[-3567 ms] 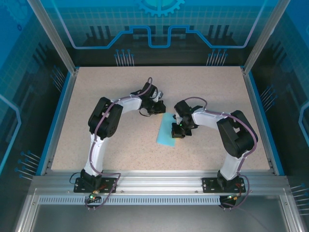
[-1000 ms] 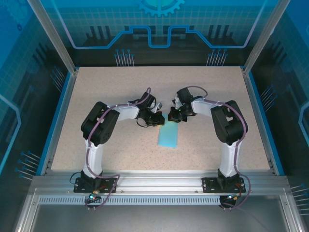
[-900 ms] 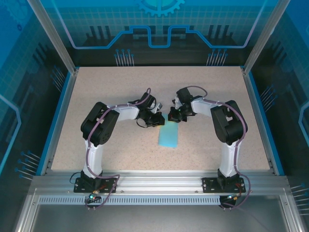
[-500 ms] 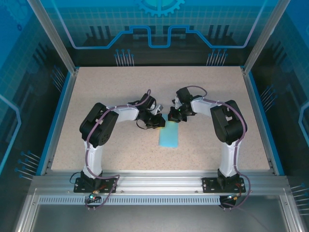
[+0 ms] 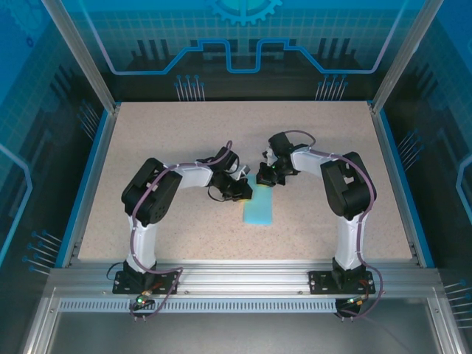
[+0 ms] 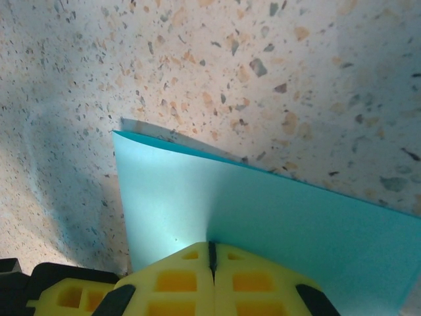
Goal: Fold a paper plane with a square sheet of paper (fold left side to right side)
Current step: First fold the square sheet of paper in half at the center of the table.
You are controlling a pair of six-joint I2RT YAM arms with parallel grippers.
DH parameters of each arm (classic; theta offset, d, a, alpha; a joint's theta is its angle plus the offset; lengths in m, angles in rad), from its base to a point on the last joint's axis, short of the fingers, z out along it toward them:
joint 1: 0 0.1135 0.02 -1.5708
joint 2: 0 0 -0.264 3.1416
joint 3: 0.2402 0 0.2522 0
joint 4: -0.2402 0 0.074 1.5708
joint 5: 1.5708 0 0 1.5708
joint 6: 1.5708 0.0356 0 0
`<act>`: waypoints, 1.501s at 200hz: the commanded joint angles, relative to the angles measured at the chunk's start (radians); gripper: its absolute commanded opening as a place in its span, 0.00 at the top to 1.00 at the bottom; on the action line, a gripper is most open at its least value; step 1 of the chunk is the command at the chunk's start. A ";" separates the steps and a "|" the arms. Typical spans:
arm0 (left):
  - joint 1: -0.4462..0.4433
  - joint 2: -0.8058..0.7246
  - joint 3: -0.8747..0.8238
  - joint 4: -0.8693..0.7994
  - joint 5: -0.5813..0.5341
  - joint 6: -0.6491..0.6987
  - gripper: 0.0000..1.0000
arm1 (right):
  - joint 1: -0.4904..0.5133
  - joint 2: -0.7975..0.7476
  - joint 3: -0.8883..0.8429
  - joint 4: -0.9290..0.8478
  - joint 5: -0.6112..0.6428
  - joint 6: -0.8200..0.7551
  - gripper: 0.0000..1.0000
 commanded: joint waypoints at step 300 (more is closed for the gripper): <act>-0.083 -0.312 -0.217 -0.064 0.098 0.015 0.81 | 0.006 -0.039 0.036 -0.013 0.027 -0.073 0.82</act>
